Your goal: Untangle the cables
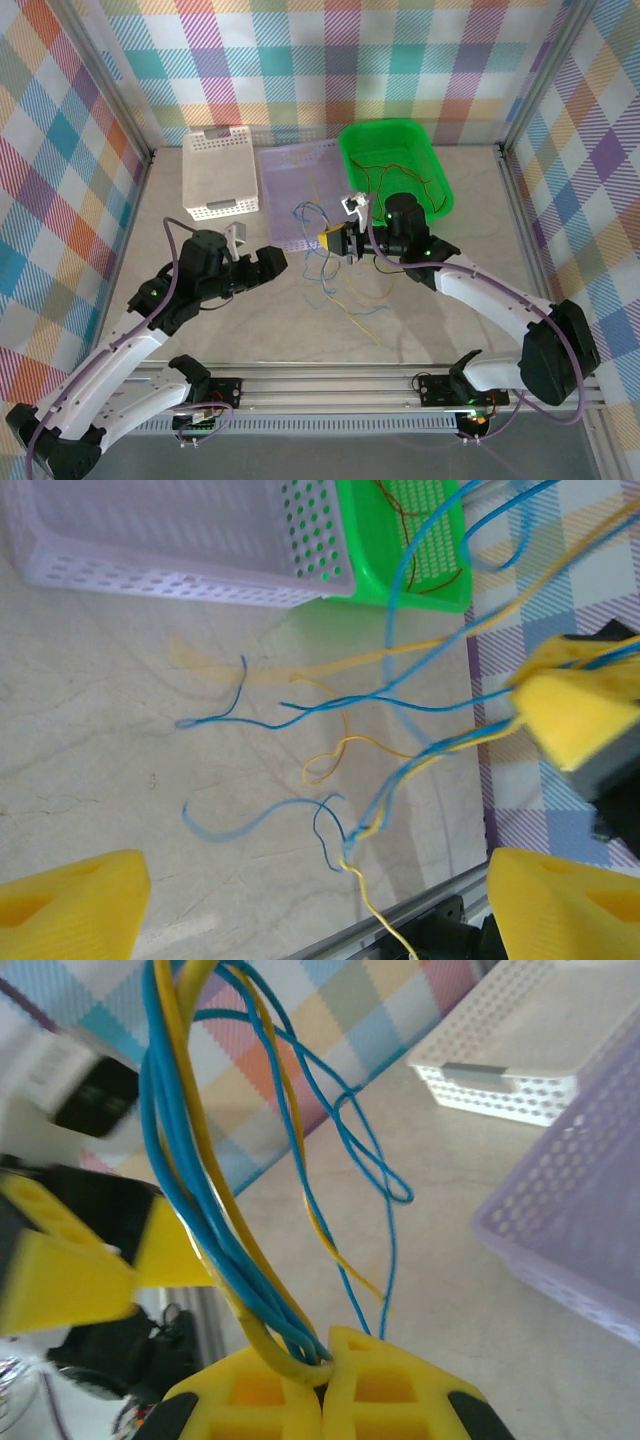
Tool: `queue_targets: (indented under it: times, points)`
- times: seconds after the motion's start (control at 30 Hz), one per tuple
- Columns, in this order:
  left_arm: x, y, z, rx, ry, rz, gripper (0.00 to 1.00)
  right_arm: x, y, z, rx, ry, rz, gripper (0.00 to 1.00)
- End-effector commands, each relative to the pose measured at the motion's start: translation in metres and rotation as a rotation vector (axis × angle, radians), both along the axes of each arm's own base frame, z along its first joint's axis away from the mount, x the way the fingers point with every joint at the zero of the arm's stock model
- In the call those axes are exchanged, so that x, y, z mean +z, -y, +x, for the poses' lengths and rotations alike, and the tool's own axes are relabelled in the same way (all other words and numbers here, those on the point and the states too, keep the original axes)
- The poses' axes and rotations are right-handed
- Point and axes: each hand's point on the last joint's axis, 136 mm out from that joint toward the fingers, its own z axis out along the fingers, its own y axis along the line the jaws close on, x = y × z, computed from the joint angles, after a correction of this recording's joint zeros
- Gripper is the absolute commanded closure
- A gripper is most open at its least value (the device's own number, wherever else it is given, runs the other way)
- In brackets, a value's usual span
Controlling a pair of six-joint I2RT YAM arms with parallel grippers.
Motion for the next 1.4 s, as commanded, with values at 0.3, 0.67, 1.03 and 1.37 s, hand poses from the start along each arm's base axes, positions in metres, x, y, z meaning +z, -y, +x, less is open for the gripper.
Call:
queue_targets:
  times: [0.3,0.67,1.03,1.37]
  points:
    - [-0.002,0.024,-0.005,-0.067,0.119,-0.209,0.13,0.048,-0.006,-0.037,0.207,-0.087,0.133,1.0]
    - [0.027,0.025,0.0,-0.041,0.223,-0.31,0.11,0.037,-0.01,-0.053,0.336,-0.15,0.125,1.0]
    - [0.028,0.017,0.019,0.054,0.24,-0.266,0.16,0.036,-0.006,-0.078,0.463,-0.171,0.141,1.0]
    - [0.047,0.016,0.026,0.093,0.274,-0.306,0.4,0.027,-0.007,-0.084,0.487,-0.191,0.126,1.0]
